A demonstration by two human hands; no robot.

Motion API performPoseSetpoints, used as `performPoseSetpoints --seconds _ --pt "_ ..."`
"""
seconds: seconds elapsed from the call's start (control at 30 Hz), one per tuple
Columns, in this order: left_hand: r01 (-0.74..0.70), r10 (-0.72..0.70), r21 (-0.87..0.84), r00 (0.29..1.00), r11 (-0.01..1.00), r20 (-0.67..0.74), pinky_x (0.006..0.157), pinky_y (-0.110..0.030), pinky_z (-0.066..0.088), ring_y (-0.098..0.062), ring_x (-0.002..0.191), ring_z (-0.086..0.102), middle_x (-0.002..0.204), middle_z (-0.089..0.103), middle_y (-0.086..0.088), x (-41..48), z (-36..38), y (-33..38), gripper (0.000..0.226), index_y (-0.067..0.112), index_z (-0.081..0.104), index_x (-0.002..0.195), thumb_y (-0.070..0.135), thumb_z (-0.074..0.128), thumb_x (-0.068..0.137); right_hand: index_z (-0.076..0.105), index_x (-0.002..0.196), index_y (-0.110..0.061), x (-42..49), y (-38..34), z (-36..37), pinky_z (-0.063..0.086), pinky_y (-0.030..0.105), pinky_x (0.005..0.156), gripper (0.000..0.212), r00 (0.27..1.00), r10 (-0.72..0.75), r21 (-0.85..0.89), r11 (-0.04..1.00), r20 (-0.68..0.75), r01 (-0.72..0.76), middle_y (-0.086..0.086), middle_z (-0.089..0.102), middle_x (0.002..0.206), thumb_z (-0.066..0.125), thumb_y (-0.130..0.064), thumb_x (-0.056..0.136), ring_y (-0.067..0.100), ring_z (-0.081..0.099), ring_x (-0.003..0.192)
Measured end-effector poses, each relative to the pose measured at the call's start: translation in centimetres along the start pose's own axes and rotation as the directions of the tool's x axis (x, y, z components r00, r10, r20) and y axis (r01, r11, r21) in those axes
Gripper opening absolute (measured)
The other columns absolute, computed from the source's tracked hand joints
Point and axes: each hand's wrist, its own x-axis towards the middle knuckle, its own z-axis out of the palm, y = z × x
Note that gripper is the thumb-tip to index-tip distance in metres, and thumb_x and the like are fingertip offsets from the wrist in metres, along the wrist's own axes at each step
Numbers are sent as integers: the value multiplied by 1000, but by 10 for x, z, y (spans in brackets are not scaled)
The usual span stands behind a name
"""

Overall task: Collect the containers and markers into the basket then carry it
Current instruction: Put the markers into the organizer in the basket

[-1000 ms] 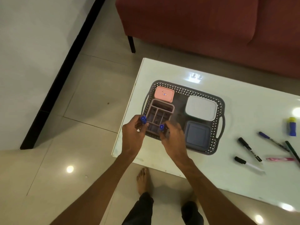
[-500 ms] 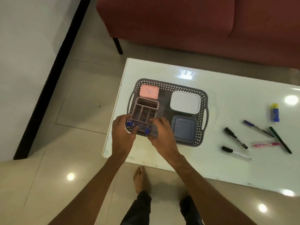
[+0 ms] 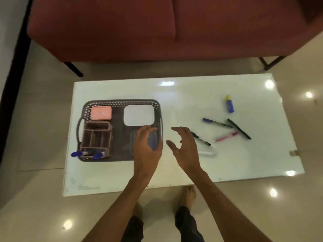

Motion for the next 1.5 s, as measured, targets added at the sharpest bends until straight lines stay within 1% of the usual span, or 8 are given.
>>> performPoseSetpoints --seconds 0.27,0.4,0.53,0.77,0.93,1.23,1.4,1.5 --pt "279 -288 72 939 958 190 79 -24 53 -13 89 64 102 68 0 -4 145 28 20 13 69 109 15 67 88 61 127 -19 20 108 -92 49 29 88 37 982 162 -112 979 -101 -173 -2 60 127 67 -11 91 22 58 114" --pt "691 -695 73 716 719 72 80 -34 56 -22 82 67 94 73 -8 -17 187 7 26 8 69 94 33 67 86 61 125 -17 27 143 -99 47 28 87 36 990 135 -234 965 51 -119 0 61 121 67 -12 90 21 57 111" --pt "852 -851 -10 523 523 43 73 -43 62 -30 74 74 76 73 -11 -33 217 -19 63 7 65 82 69 66 72 60 129 -14 47 152 -89 51 36 83 40 976 110 -321 946 188 -44 6 60 118 68 -20 90 24 56 110" --pt "895 -909 -212 413 394 55 59 -37 64 -24 44 69 68 73 -14 -26 234 -17 41 -1 65 89 36 82 78 54 122 -13 77 157 -68 52 37 68 35 929 81 -500 858 360 119 8 55 110 64 -11 89 26 56 97" --pt "820 -832 -152 554 552 -35 72 -41 62 -25 57 71 58 70 -6 -23 227 -11 21 6 69 68 25 76 75 55 115 -15 81 150 -75 51 37 69 29 934 103 -444 894 341 64 7 59 104 62 -7 88 26 59 88" --pt "397 -414 -244 910 885 -18 81 -48 59 -7 72 67 63 68 11 -13 130 26 11 26 60 91 29 53 100 48 102 -22 71 70 -82 57 46 67 22 990 35 -137 990 140 -16 -5 67 87 62 -8 92 20 65 71" --pt "210 -238 -221 966 952 -104 76 -38 61 -2 77 68 76 70 17 14 30 28 8 36 60 94 40 55 99 56 113 -25 66 -24 -53 56 36 69 33 992 -9 196 981 128 -17 -7 71 85 61 -5 87 13 69 71" --pt "165 -205 -206 960 964 -191 77 -51 61 -18 82 72 84 73 2 35 -31 12 15 33 64 101 46 57 95 62 109 -21 67 -73 -19 58 34 72 32 985 -42 303 953 170 -11 -7 73 85 65 0 85 10 70 75"
